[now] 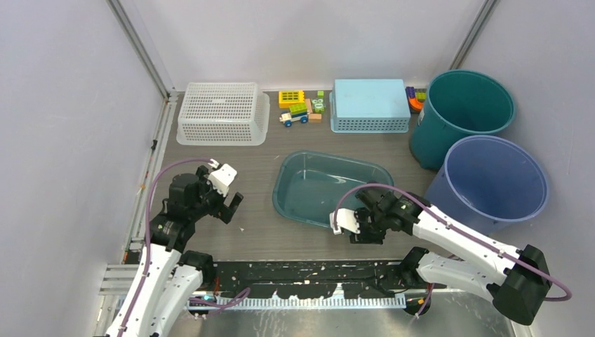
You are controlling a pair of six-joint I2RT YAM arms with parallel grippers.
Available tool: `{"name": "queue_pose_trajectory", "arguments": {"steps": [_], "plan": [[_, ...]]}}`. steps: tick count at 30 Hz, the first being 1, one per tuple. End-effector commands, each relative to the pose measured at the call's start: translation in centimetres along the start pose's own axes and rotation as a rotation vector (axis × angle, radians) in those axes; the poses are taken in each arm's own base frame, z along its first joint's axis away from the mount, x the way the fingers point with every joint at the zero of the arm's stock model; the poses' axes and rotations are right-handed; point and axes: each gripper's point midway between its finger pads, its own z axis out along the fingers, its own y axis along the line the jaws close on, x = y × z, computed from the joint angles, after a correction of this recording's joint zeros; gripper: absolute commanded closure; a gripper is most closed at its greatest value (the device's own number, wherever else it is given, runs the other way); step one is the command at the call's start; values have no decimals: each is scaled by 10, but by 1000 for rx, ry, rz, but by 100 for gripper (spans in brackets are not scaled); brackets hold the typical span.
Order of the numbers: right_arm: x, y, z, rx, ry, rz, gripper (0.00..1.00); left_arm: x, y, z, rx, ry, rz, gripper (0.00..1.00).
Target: Turn the large container upside down
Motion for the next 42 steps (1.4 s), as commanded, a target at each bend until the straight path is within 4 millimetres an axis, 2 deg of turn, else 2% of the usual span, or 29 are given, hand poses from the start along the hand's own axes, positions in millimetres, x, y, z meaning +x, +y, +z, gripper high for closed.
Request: {"name": "queue_pose_trajectory", "arguments": {"steps": [1, 8, 13, 17, 20, 25, 32, 36, 39, 42], "plan": [[-9, -8, -3, 32, -16, -6, 51, -6, -3, 1, 16, -35, 7, 0], [-9, -7, -1, 19, -10, -7, 60, -4, -4, 1, 23, -34, 11, 0], [-15, -5, -4, -3, -14, -4, 81, -5, -5, 2, 28, -36, 13, 0], [-17, -2, -10, -18, -24, -17, 92, -7, -6, 1, 33, -42, 19, 0], [-24, 1, -23, -38, -41, -31, 99, -19, -4, -3, 41, -59, 34, 0], [-42, 6, -59, -68, -78, -51, 99, -55, -10, -19, 140, -81, 75, 0], [-68, 20, -107, -135, -149, -53, 99, -121, -15, -55, 267, -153, 170, 0], [-80, 26, -125, -190, -165, -55, 99, -167, -17, -79, 329, -226, 215, 0], [-88, 27, -134, -220, -173, -50, 99, -191, -21, -91, 367, -277, 232, 0], [-99, 22, -141, -221, -192, -29, 99, -208, -27, -96, 403, -311, 236, 0]]}}
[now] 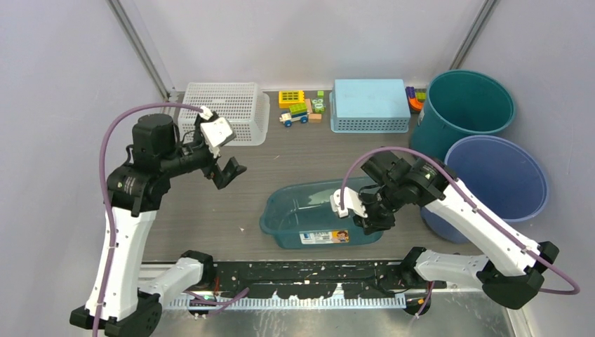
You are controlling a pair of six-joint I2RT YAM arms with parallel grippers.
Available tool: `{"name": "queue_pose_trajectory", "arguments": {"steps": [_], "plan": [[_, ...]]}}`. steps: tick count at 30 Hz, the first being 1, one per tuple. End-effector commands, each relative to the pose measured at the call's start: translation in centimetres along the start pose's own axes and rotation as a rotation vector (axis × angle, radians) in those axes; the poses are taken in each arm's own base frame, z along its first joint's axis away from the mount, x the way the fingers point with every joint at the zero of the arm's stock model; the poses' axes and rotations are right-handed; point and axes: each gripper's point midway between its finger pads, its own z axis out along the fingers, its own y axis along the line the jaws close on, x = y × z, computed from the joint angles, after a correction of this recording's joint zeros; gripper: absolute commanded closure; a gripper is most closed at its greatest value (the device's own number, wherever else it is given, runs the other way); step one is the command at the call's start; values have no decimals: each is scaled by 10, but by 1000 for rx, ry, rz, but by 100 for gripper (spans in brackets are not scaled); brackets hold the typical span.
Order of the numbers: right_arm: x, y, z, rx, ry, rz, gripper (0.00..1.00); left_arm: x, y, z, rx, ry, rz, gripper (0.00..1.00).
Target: Turn the large container upside down
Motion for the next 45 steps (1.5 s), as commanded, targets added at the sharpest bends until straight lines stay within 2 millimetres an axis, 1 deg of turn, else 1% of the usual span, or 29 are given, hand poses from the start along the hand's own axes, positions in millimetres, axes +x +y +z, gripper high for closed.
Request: {"name": "queue_pose_trajectory", "arguments": {"steps": [1, 3, 6, 9, 14, 19, 25, 31, 38, 45], "plan": [[-27, 4, -16, -26, -74, 2, 99, -24, -18, 0, 115, -54, 9, 0], [-37, 3, -21, -33, -96, 19, 99, -27, -18, 7, 121, -54, 16, 0], [-54, -1, -31, -42, -128, 41, 99, -24, -18, 20, 126, -35, 33, 0], [-64, -1, -38, -74, -145, 59, 99, -21, -22, 33, 153, -22, 37, 0], [-80, -2, -44, -154, -190, 101, 99, -24, -34, 46, 214, -18, 47, 0], [-91, -9, -47, -243, -259, 163, 99, -28, -49, 59, 280, -25, 38, 0], [-93, -28, -43, -309, -326, 249, 99, -24, -69, 68, 362, -34, 1, 0], [-86, -50, -32, -351, -362, 342, 99, -23, -84, 71, 428, -46, -31, 0], [-81, -55, -21, -395, -362, 389, 99, -21, -94, 84, 469, -25, -26, 0], [-76, -59, -16, -415, -365, 415, 99, -9, -109, 102, 517, 51, 32, 1]]}}
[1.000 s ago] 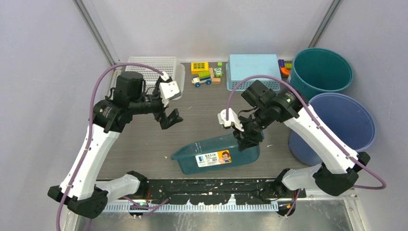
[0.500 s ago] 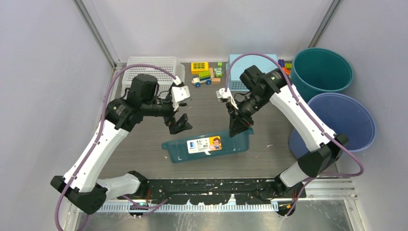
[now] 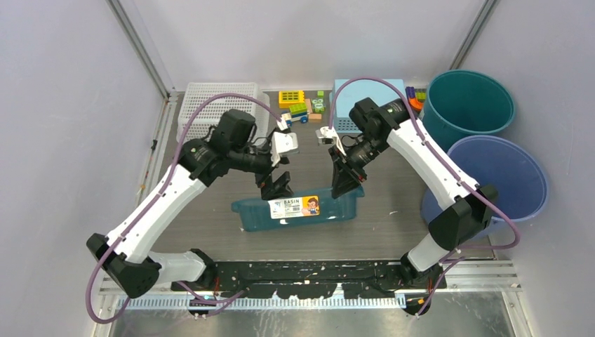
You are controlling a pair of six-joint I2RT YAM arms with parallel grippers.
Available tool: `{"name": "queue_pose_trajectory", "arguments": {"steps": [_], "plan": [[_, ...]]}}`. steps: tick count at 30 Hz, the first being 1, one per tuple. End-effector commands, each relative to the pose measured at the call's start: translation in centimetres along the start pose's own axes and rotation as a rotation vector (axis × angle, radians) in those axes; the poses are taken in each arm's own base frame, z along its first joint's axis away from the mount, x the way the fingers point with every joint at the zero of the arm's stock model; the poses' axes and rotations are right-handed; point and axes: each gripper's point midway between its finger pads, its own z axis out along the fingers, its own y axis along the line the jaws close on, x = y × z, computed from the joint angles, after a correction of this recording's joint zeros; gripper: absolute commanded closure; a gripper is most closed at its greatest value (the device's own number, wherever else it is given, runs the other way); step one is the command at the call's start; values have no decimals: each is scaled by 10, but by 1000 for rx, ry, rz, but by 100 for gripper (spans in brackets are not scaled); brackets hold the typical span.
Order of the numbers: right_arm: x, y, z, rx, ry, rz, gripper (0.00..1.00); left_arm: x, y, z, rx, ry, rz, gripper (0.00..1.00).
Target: Turn the large container upside down
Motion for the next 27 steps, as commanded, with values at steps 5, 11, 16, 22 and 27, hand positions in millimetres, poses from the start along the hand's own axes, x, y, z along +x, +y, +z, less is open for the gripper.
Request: {"name": "queue_pose_trajectory", "arguments": {"steps": [5, 11, 16, 22, 27], "plan": [[12, 26, -1, -111, 3, 160, 99, -5, -4, 14, 28, 31, 75, 3], [14, 24, -1, -114, -2, 163, 99, 2, -4, 24, 31, 56, 77, 8], [15, 26, -2, -113, -8, 154, 99, 11, -1, 30, 24, 77, 69, 16], [15, 26, -2, -112, -13, 155, 99, 16, 1, 31, 16, 91, 66, 29], [15, 26, -3, -111, -13, 154, 99, 18, -1, 31, 24, 98, 65, 36]]}}
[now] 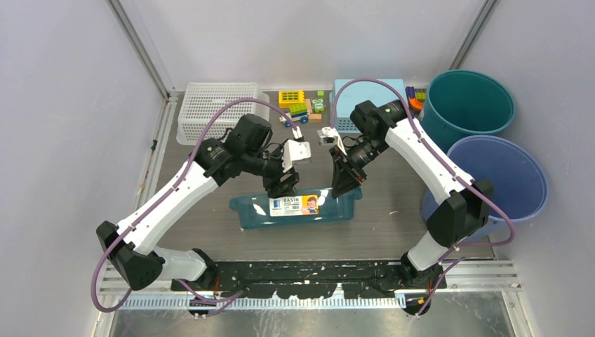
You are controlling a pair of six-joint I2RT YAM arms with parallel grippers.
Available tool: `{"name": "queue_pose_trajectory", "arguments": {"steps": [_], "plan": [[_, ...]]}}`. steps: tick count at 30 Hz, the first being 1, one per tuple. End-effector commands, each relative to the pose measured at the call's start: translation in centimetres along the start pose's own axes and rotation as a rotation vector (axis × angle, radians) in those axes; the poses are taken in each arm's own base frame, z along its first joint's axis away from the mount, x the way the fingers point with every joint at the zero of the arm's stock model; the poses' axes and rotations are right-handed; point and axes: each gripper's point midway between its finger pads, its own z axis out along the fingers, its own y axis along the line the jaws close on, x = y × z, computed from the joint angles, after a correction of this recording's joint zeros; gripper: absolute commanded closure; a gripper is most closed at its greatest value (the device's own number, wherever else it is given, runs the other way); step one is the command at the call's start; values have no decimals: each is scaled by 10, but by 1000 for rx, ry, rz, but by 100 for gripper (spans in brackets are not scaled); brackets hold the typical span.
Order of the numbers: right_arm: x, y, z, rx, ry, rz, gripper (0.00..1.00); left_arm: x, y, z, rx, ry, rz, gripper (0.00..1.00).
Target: Turn the large container upside down
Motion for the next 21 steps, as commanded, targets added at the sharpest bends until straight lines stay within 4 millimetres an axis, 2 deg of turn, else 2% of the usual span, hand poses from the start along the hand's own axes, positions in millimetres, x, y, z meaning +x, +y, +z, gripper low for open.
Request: {"name": "queue_pose_trajectory", "arguments": {"steps": [1, 8, 15, 21], "plan": [[8, 35, -6, -73, 16, 135, 99, -2, 0, 1, 2, -9, 28, 38], [8, 35, -7, -71, 11, 135, 99, 8, -8, 4, 50, 20, 14, 47], [7, 34, -7, -70, 10, 135, 99, 13, -7, 8, 55, 43, 2, 69], [6, 33, -8, -67, 9, 133, 99, 12, -4, 9, 41, 54, -10, 96]]}}
